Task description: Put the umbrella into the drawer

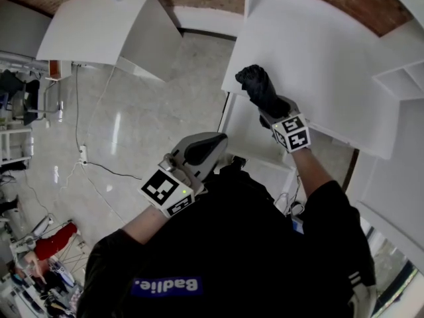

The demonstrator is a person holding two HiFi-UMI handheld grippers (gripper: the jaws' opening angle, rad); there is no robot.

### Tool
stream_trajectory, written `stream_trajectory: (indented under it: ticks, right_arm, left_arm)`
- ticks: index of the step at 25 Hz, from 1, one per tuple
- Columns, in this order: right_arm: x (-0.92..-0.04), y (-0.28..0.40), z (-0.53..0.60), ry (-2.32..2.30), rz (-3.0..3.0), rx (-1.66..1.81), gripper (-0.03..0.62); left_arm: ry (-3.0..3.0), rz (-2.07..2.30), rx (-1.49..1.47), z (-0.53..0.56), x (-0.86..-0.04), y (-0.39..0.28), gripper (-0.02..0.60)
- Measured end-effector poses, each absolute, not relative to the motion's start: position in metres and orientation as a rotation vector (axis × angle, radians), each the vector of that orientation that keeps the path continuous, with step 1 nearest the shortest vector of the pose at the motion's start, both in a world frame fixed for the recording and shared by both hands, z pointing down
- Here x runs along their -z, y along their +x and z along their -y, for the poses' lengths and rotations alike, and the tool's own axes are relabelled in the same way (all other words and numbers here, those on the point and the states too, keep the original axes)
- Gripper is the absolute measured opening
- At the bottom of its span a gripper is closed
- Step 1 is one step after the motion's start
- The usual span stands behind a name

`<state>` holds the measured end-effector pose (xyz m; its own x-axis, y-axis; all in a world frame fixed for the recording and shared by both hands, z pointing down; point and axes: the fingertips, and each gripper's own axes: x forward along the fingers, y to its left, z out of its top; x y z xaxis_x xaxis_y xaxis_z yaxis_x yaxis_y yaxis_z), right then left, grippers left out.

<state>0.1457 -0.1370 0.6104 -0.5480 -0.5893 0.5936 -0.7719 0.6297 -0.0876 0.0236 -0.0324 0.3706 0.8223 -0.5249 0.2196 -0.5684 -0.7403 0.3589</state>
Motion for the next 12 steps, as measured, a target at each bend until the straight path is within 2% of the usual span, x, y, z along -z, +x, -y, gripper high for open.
stream_trajectory:
  ticks: [6, 12]
  right_arm:
    - [-0.633, 0.116, 0.091, 0.873, 2.374, -0.412, 0.265]
    - [-0.687, 0.123, 0.063, 0.776, 2.274, -0.419, 0.265]
  left_arm:
    - [2.586, 0.827, -0.177, 0.037, -0.374, 0.023, 0.002]
    - [2.565, 0.857, -0.21, 0.039, -0.38, 0.019, 0.002]
